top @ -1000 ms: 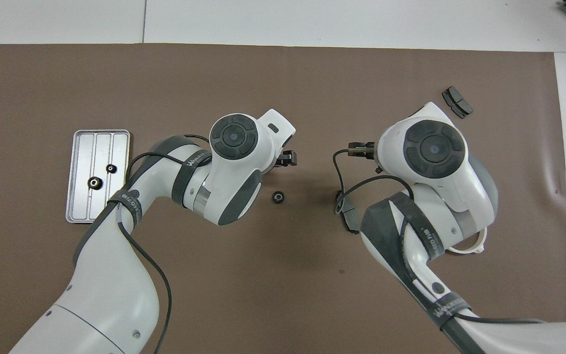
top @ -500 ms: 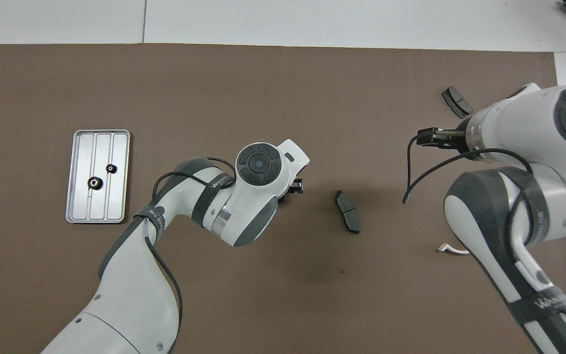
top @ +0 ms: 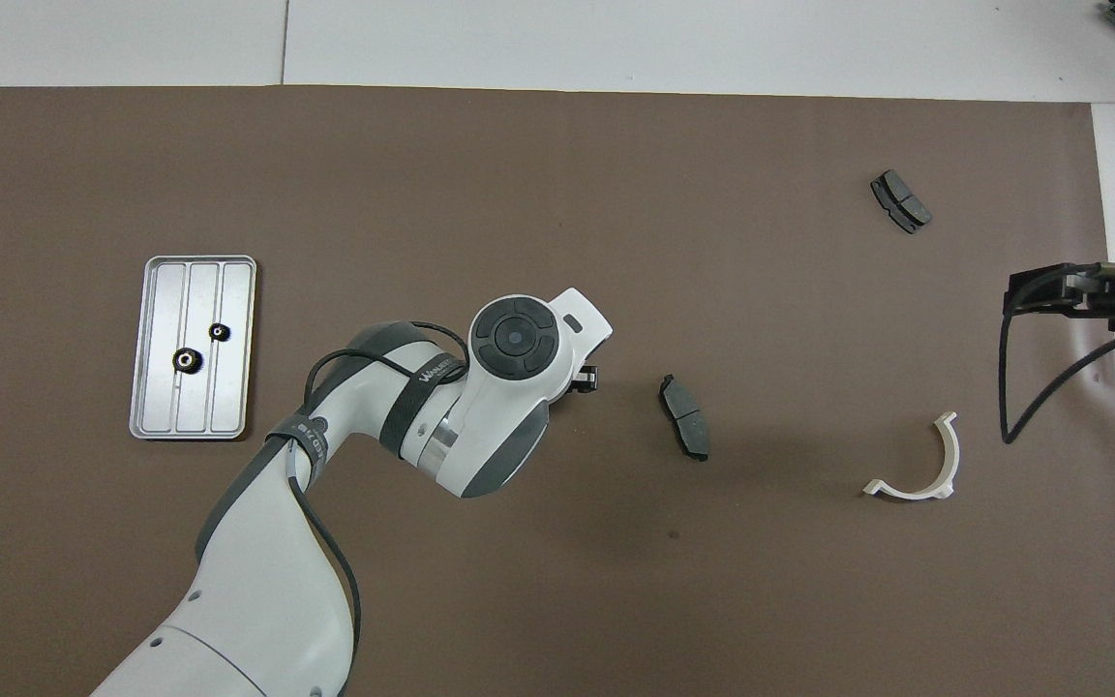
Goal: Pick bearing gear from pile to tray
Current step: 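Grasp the last gear with the left gripper while the right gripper retracts, then lower the last gear onto the tray with the left gripper and open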
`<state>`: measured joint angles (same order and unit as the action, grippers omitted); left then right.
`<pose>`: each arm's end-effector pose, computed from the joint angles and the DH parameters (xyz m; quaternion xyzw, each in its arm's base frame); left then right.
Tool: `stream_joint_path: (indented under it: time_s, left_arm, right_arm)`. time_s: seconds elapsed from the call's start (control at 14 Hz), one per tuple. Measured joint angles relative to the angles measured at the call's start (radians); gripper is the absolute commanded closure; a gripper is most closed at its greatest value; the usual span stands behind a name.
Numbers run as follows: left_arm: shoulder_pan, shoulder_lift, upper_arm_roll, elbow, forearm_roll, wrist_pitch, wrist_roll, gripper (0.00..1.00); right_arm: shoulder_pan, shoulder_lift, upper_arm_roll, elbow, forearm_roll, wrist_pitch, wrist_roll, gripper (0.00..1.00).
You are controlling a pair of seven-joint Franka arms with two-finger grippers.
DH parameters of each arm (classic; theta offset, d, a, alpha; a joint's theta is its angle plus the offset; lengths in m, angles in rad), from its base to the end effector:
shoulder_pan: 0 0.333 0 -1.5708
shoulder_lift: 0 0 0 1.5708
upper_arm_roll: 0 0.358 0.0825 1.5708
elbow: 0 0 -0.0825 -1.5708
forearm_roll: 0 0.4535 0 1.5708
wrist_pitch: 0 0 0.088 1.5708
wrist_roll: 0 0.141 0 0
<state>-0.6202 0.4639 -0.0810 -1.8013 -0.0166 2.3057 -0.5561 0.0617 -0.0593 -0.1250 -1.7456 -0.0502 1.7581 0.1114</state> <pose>0.5587 -0.4683 0.2532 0.9975 -0.0624 0.0026 0.0319 0.6174 -0.0470 0.5904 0.9957 -0.0834 0.0362 0.0202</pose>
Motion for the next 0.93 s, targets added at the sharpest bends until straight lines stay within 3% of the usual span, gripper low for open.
stream_joint_path:
  time_s: [0.29,0.36,0.93]
  left_arm:
    - [-0.001,-0.007,0.001,-0.004,0.002,0.0,0.001,0.96]
    - [-0.001,-0.007,0.001,-0.004,0.002,0.0,0.001,1.0]
    - [0.003,-0.008,0.012,0.011,0.002,-0.023,0.001,1.0]
  right_arm:
    - [0.012,0.003,-0.044,0.073,0.001,-0.112,-0.049,0.0]
    - [0.016,0.005,-0.044,0.073,0.001,-0.125,-0.049,0.0]
    - [0.029,0.006,-0.043,0.098,0.007,-0.185,-0.049,0.0]
